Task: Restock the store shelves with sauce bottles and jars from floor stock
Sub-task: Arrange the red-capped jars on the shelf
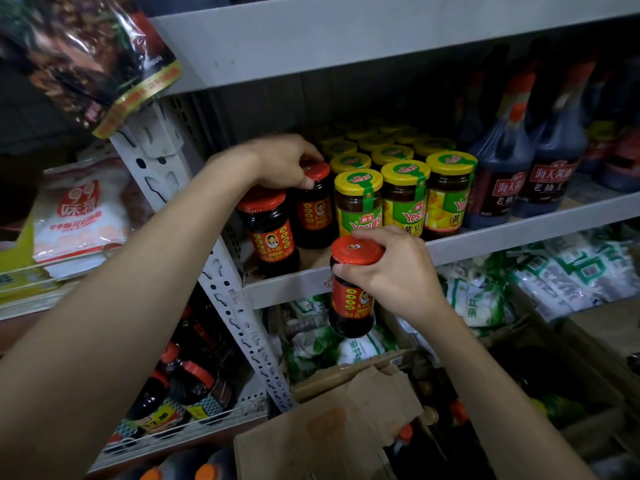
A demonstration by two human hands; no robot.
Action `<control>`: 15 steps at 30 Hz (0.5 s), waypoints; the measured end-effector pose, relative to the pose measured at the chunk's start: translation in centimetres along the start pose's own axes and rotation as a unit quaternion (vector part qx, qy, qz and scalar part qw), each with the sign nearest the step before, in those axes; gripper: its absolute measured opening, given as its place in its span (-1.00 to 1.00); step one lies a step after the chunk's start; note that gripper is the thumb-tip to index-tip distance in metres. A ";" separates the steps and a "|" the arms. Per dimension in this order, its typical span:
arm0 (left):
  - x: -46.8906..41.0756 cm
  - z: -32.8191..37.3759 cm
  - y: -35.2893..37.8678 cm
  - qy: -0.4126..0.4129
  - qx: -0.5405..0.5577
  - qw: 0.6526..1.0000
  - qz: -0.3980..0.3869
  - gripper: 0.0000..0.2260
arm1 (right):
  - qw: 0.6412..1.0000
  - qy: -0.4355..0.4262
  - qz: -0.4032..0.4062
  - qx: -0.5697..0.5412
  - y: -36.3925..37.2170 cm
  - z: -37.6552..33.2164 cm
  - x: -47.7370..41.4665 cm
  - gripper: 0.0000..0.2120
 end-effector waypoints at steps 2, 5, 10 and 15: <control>0.0 0.0 0.0 -0.001 0.001 1.000 0.004 -0.50 | 1.000 0.001 0.000 0.000 0.0 0.0 0.0 -0.42; 0.0 0.0 -0.1 0.000 0.010 1.000 0.012 -0.50 | 1.000 0.002 0.002 -0.002 -0.1 -0.1 0.1 -0.41; 0.0 -0.5 -0.6 -0.007 0.019 1.000 0.012 -0.49 | 1.000 0.002 0.009 0.001 -0.2 -0.2 0.1 -0.42; 0.0 -0.4 -0.3 -0.002 0.024 1.000 0.010 -0.48 | 1.000 -0.008 0.018 0.014 -0.3 -0.7 0.3 -0.41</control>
Point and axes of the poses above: each hand's wrist, its own x-axis away from the middle knuckle, its own y-axis out of the palm, z = x × y, the point moved 4 cm from there along -x, towards the middle knuckle, and after that the axes turned 1 degree about -x, right-handed, at the moved point
